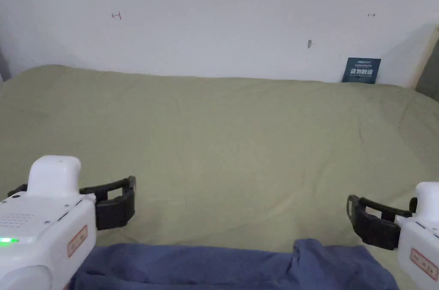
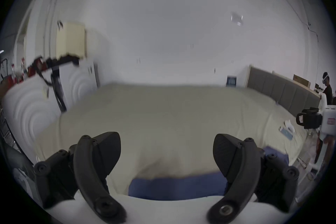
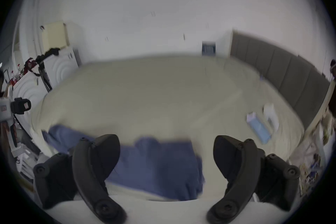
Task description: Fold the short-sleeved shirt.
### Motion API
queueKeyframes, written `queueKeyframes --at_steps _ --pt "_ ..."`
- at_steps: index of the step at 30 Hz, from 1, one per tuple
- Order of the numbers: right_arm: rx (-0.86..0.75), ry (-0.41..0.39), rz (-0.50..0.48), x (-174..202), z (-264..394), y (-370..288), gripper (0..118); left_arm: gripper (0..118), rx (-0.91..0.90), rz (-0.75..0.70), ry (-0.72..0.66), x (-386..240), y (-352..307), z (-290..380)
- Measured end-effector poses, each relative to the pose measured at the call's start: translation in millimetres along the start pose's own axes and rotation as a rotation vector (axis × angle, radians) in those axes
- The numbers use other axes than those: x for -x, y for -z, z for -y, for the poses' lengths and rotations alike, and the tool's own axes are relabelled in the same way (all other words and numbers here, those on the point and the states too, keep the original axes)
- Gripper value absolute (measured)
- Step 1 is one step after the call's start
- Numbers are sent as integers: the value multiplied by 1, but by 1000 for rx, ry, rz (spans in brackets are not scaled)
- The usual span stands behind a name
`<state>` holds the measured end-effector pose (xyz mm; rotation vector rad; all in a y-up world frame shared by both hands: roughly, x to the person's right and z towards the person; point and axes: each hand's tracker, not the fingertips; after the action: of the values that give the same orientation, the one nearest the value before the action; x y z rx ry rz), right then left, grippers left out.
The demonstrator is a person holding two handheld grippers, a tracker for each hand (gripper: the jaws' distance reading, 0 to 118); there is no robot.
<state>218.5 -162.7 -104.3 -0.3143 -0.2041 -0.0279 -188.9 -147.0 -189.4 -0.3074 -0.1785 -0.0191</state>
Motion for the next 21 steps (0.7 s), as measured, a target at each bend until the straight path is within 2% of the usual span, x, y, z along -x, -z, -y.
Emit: queueKeyframes --at_steps 1,2,3,4,5,6,8,14,19,21 --pt "-36 14 1 12 -4 -2 84 93 -40 -12 3 -12 -3 -6" --pt "-75 32 0 21 -7 -5 79 88 -71 -2 15 -22 -5 -9" --pt "-125 34 -2 29 -6 -8 79 88 -91 1 24 -29 -3 -8" --pt "-148 17 10 37 -6 -9 55 67 -112 0 33 -36 -3 -7" --pt "-153 2 39 44 -6 -10 8 18 -113 4 37 -41 -2 -5" --pt "-148 0 39 47 -3 -8 2 0 -108 21 31 -43 0 -2" --pt "-164 14 49 51 2 -7 2 0 -129 25 35 -52 -5 1" --pt "-178 -29 60 60 2 -12 2 0 -113 32 60 -46 -5 -5" --pt "-187 -27 73 59 5 -19 2 0 105 115 -91 20 8 -5" --pt "-182 -27 76 60 9 -24 2 0 289 140 -178 65 25 4"
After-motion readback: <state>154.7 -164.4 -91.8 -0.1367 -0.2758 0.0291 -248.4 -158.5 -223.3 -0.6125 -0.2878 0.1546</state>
